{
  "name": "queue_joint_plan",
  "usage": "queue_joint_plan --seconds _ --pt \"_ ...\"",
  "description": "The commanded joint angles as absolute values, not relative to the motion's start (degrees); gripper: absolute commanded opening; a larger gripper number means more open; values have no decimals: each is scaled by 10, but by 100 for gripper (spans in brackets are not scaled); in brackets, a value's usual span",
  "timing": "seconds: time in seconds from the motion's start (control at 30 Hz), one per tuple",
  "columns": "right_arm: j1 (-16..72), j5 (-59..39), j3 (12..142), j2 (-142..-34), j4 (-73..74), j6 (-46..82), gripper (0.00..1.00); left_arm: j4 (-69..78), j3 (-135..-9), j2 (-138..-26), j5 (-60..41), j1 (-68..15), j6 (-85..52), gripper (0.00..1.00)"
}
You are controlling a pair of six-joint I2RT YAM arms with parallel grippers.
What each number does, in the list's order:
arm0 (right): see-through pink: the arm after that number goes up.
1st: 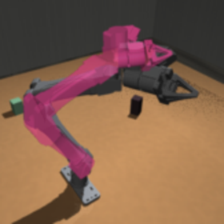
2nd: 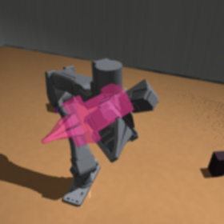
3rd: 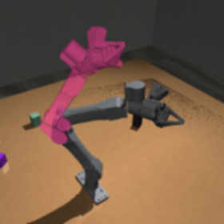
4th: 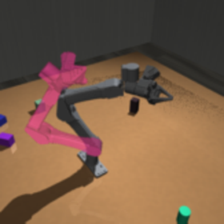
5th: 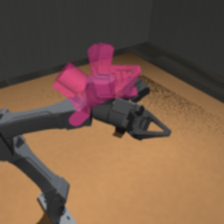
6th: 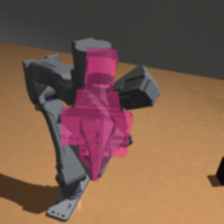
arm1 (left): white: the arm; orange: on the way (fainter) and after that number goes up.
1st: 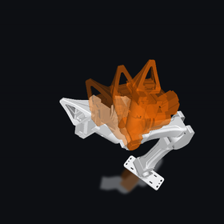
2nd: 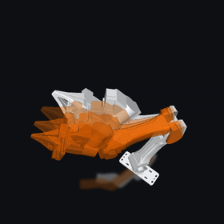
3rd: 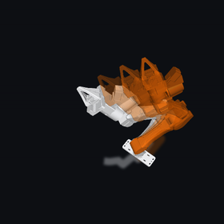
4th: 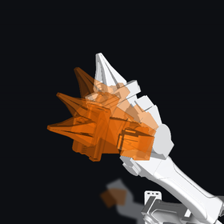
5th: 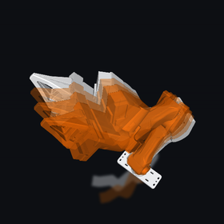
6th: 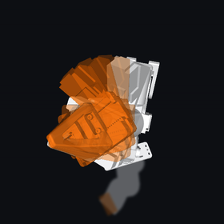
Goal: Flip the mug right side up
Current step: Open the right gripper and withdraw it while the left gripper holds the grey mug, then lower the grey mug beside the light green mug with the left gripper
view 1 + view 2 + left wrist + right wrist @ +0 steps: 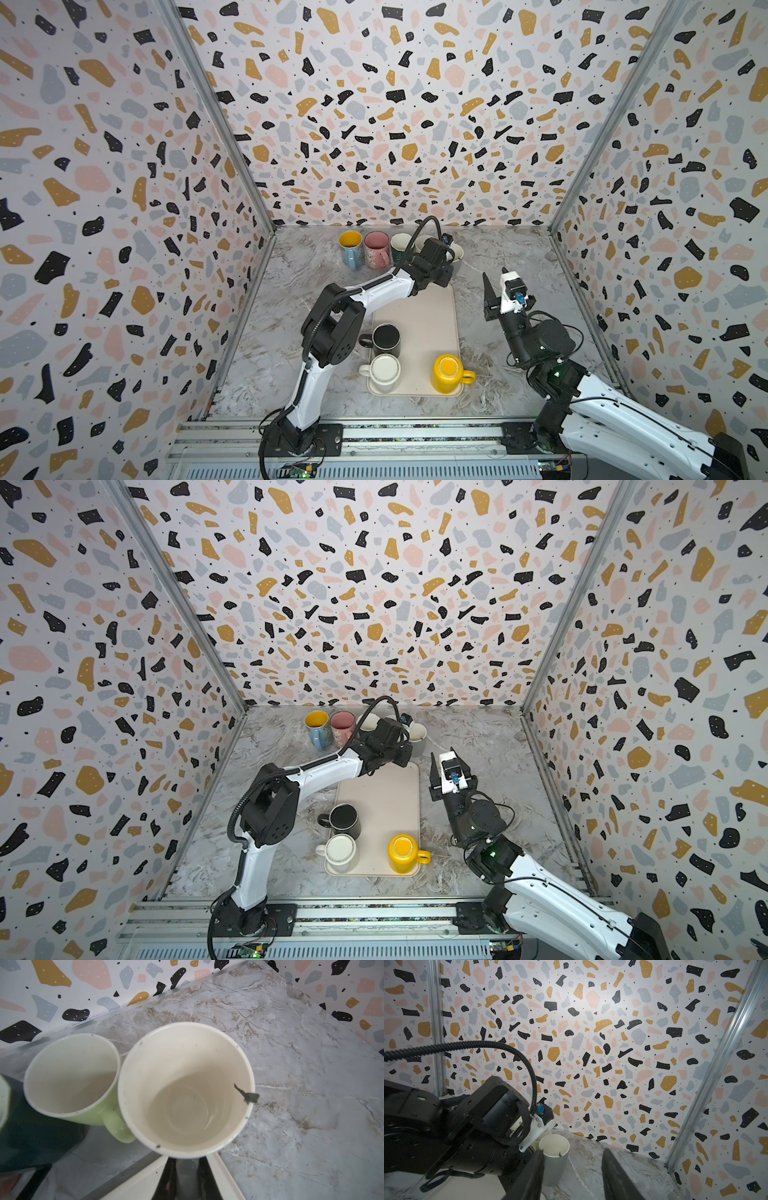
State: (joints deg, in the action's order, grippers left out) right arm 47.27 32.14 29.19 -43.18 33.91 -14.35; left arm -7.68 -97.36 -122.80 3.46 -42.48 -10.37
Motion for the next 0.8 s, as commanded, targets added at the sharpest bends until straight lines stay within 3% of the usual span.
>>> queue_joint_plan --seconds 0.0,0.77 --pt "469 316 289 -421 335 -128 47 -2 -1015 -1229 51 -424 -119 0" --pt "446 309 275 -397 313 -106 50 -35 -1125 -1337 117 -425 -136 0"
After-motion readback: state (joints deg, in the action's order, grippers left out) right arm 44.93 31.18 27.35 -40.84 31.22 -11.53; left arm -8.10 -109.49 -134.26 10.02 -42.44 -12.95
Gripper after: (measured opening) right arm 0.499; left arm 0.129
